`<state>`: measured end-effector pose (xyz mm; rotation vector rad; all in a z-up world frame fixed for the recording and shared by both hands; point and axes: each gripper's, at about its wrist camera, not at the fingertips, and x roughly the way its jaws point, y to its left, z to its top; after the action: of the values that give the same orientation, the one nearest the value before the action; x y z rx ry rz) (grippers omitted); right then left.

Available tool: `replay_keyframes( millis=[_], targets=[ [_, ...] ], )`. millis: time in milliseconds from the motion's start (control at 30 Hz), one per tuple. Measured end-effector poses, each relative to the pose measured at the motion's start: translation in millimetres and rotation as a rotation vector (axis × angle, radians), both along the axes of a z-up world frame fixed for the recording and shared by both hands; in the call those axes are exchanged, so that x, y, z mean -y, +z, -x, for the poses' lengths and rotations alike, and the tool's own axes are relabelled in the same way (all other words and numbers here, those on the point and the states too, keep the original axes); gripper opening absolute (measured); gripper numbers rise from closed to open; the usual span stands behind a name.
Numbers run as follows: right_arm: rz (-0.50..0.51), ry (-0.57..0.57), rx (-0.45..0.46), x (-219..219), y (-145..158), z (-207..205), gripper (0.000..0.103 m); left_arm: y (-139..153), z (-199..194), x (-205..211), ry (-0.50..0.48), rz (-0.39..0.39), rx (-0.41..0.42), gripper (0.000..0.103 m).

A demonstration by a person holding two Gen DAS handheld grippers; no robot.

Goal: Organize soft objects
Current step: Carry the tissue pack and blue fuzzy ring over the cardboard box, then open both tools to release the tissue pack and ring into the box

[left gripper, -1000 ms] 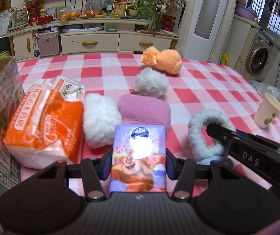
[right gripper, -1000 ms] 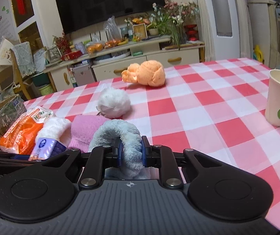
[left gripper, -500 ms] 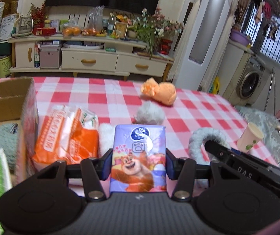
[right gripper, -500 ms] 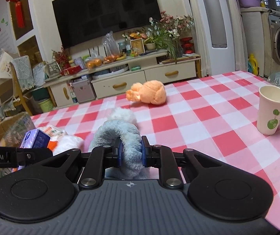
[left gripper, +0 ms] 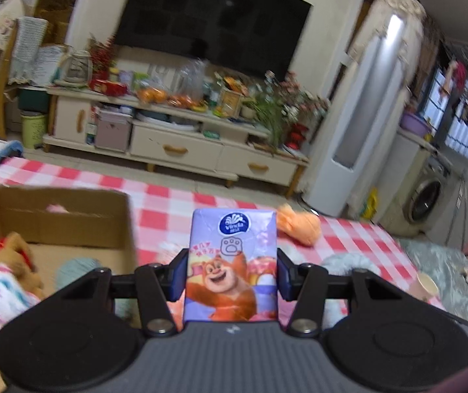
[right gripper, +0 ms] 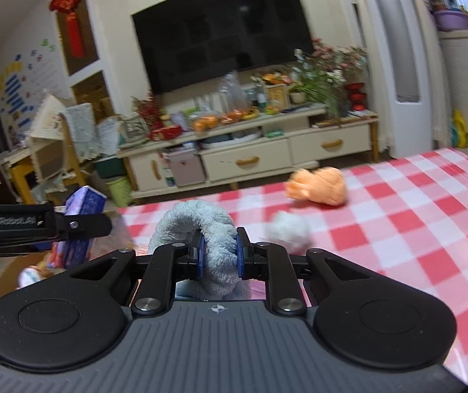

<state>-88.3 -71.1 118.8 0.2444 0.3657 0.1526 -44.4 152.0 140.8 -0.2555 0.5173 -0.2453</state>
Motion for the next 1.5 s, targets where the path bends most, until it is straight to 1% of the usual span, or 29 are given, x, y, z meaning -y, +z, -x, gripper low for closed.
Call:
replay_keyframes(
  millis=[133,233,367,467,700,900,1000,1067,1100,1133,1167,1200,1233,1267,1333,1500],
  targets=[
    [0.012,0.071,0.027,-32,16,-5,0.021,3,-5,-33,0.08,0.022,0.014,0.051],
    [0.023,0.129,0.041,-56,27,-13,0.021,3,-11,-52,0.143,0.02,0.016,0.051],
    [0.033,0.196,0.049,-89,38,-24,0.021,-2,-24,-77,0.218,0.034,-0.003,0.051],
    [0.048,0.237,0.048,-108,39,-38,0.021,-7,-30,-90,0.253,0.049,-0.026,0.051],
    [0.092,0.32,0.035,-136,36,-55,0.021,-15,-40,-106,0.273,0.07,-0.059,0.051],
    [0.125,0.377,0.012,-144,30,-60,0.022,-17,-38,-110,0.281,0.072,-0.078,0.052],
    [0.142,0.398,-0.001,-145,29,-63,0.027,-18,-38,-109,0.287,0.071,-0.086,0.051],
    [0.153,0.416,-0.011,-147,28,-63,0.03,-18,-39,-109,0.286,0.067,-0.088,0.055],
    [0.157,0.421,-0.014,-147,28,-61,0.03,-18,-39,-109,0.287,0.064,-0.088,0.06],
    [0.163,0.421,-0.02,-148,28,-60,0.039,-17,-39,-108,0.29,0.06,-0.086,0.064],
    [0.167,0.42,-0.026,-148,28,-60,0.048,-17,-39,-108,0.291,0.055,-0.084,0.066],
    [0.166,0.413,-0.027,-147,30,-59,0.067,-16,-39,-107,0.292,0.051,-0.082,0.069],
    [0.157,0.403,-0.021,-144,30,-57,0.076,-16,-38,-106,0.293,0.049,-0.079,0.071],
    [0.144,0.398,-0.014,-142,32,-55,0.078,-15,-38,-106,0.294,0.046,-0.076,0.071],
    [0.128,0.39,-0.003,-138,35,-52,0.085,-15,-38,-104,0.291,0.043,-0.074,0.073],
    [0.111,0.337,0.027,-124,36,-38,0.099,-13,-37,-97,0.276,0.027,-0.069,0.077]
  ],
)
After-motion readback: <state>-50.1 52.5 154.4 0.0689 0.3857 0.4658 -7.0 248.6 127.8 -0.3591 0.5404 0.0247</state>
